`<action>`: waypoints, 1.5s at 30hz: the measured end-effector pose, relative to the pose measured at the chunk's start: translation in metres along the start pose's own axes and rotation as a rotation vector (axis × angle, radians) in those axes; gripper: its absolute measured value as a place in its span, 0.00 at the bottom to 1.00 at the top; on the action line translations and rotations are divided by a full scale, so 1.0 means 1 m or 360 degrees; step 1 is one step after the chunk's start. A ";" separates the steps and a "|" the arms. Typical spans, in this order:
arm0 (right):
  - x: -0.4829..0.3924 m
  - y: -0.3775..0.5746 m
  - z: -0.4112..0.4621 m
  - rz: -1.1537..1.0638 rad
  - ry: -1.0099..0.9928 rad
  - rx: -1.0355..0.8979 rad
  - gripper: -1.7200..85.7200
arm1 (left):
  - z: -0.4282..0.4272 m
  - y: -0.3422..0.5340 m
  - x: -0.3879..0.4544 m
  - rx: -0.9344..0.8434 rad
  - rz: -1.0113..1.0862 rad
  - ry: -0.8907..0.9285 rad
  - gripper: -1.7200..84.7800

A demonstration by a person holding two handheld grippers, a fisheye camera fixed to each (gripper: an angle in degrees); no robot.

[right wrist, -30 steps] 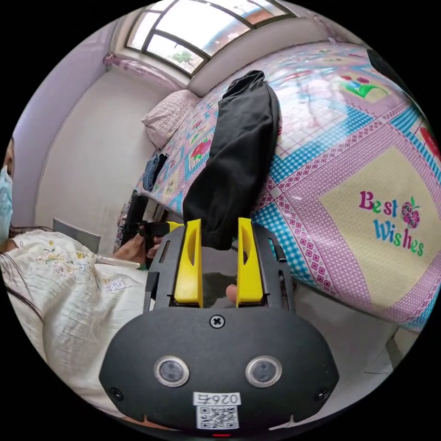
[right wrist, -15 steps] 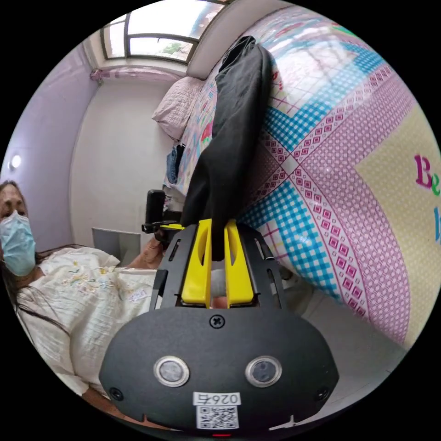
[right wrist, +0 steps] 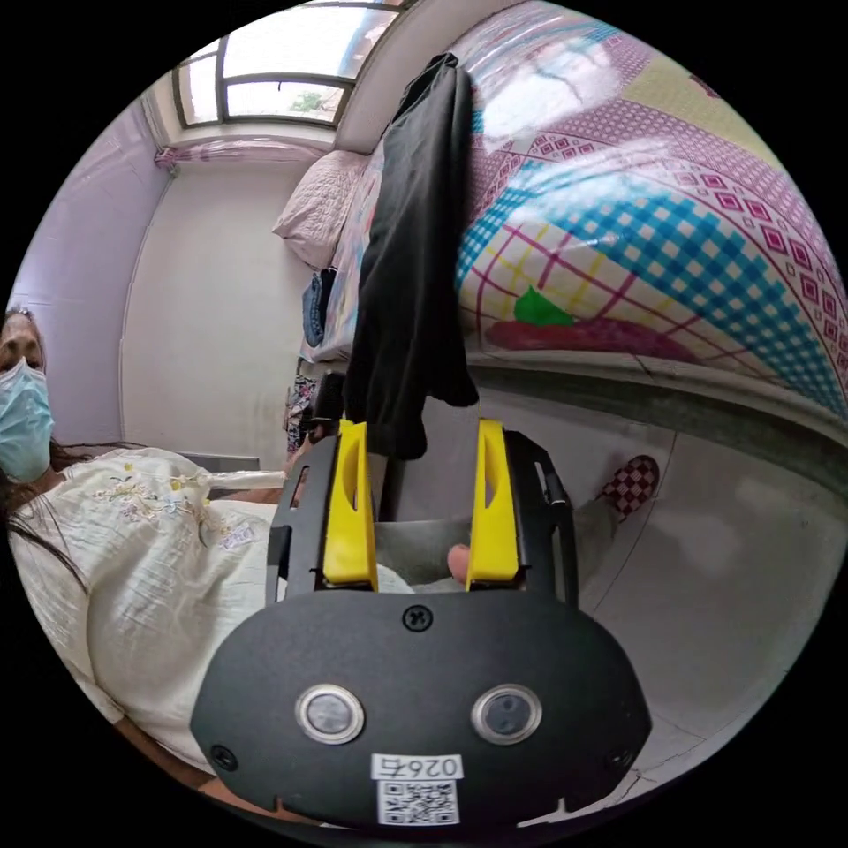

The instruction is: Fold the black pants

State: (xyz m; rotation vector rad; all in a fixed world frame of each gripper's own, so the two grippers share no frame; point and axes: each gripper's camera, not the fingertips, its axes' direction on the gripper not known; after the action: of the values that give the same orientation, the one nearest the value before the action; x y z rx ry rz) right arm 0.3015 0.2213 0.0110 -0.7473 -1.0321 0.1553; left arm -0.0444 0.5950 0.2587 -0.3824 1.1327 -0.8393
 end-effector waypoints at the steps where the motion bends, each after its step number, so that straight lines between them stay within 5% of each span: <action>1: 0.001 0.002 0.003 0.0000 0.0024 -0.0004 0.23 | -0.003 -0.002 -0.001 -0.0024 0.0015 0.0003 0.07; 11: 0.024 -0.013 0.023 -0.0233 0.0124 0.0117 0.32 | -0.004 -0.019 0.000 -0.0225 0.0113 -0.0099 0.07; 13: 0.030 -0.021 0.023 -0.0289 0.0092 0.0121 0.29 | -0.008 -0.018 -0.004 -0.0214 0.0099 -0.0109 0.07; 17: 0.041 -0.031 0.020 -0.0427 -0.0198 0.0004 0.07 | -0.015 -0.017 -0.007 -0.0204 0.0088 -0.0209 0.08; 26: 0.042 -0.017 -0.057 -0.0277 -0.0449 0.0057 0.03 | -0.053 0.022 0.017 -0.0113 0.0155 -0.0746 0.18; 33: 0.058 -0.035 -0.101 -0.0007 -0.1035 -0.0004 0.02 | -0.058 0.006 0.023 0.0197 0.0292 -0.0276 0.25; 45: 0.002 -0.071 -0.174 -0.0061 -0.1050 0.0112 0.01 | -0.063 0.015 -0.004 0.0470 0.0196 -0.0161 0.23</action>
State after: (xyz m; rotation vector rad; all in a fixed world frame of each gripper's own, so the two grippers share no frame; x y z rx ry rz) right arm 0.4304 0.0839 0.0062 -0.6206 -1.6559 0.4211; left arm -0.0962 0.6162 0.2260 -0.1074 0.9128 -0.8541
